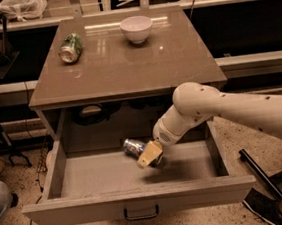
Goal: Place redbull can into top drawer
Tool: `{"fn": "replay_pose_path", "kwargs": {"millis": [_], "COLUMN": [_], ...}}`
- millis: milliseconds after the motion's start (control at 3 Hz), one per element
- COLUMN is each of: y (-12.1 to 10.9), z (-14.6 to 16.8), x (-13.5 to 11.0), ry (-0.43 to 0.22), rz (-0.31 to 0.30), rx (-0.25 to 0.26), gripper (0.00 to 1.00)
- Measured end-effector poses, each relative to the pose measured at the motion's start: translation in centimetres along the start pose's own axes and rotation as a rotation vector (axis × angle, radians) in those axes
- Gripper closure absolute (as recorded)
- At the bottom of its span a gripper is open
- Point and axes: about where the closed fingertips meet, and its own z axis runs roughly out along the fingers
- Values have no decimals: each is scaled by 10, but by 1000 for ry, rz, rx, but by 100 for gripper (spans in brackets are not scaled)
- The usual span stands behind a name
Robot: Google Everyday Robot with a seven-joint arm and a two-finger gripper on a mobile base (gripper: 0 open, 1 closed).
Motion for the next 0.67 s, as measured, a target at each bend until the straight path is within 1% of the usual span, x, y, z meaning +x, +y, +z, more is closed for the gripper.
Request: {"fn": "replay_pose_path", "kwargs": {"millis": [333, 667], "y": [-8, -19], "z": [-27, -76], "x": [33, 58], "ry": [39, 57], "rz": [49, 54], "rx": [36, 83], "gripper": [0, 0]}}
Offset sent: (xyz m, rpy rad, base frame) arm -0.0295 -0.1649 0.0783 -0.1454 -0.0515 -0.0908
